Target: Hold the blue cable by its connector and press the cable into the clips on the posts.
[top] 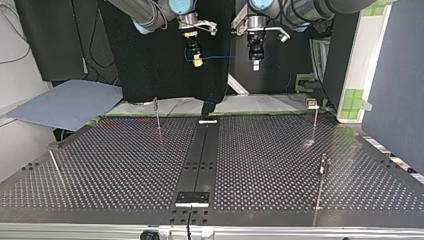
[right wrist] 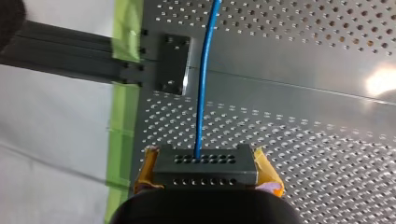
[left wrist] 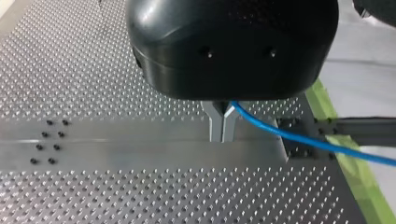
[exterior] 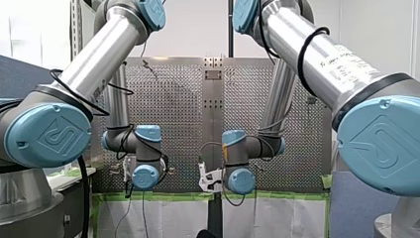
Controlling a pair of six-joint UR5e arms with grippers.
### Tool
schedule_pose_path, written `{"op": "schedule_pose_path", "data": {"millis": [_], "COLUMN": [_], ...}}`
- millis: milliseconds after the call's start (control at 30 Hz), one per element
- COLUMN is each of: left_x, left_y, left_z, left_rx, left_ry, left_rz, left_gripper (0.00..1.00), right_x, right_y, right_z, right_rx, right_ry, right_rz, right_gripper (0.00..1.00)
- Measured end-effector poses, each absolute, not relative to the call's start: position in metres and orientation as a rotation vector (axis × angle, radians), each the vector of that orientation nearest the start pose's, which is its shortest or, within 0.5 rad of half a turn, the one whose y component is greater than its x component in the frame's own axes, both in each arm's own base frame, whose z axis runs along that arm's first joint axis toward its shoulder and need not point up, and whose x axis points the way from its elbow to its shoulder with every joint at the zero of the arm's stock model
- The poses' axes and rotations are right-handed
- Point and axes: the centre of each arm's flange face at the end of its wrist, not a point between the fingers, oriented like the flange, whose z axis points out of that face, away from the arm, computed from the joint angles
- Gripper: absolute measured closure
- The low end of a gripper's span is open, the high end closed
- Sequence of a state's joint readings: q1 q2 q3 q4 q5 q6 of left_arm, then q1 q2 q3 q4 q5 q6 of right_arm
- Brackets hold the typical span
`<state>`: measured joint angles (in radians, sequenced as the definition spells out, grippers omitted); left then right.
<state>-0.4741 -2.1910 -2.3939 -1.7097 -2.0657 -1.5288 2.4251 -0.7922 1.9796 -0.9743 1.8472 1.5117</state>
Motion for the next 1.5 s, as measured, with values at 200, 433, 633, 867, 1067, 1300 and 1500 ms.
{"op": "schedule_pose_path", "data": {"millis": [200,433,633,867,1067,1300,1500], "left_x": [0.312,0.329,0.345,0.356,0.363,0.367,0.382], "left_y": [-0.243,-0.242,-0.249,-0.251,-0.251,-0.250,-0.249], "left_z": [0.033,0.057,0.080,0.106,0.128,0.152,0.185], "left_rx": [-0.042,-0.113,-0.119,-0.163,-0.220,-0.274,-0.329], "left_ry": [1.576,1.547,1.517,1.492,1.466,1.443,1.395], "left_rz": [0.066,0.073,0.026,-0.022,-0.053,-0.099,-0.137], "left_gripper": [1.00,1.00,1.00,1.00,1.00,1.00,1.00], "right_x": [0.479,0.499,0.512,0.514,0.511,0.507,0.501], "right_y": [-0.273,-0.294,-0.307,-0.309,-0.305,-0.304,-0.309], "right_z": [0.015,0.060,0.098,0.136,0.162,0.191,0.219], "right_rx": [1.776,1.716,1.676,1.664,1.667,1.689,1.684], "right_ry": [-0.903,-0.939,-0.935,-0.938,-0.947,-0.945,-0.933], "right_rz": [1.456,1.555,1.609,1.634,1.651,1.690,1.739], "right_gripper": [1.00,1.00,1.00,1.00,1.00,1.00,1.00]}}
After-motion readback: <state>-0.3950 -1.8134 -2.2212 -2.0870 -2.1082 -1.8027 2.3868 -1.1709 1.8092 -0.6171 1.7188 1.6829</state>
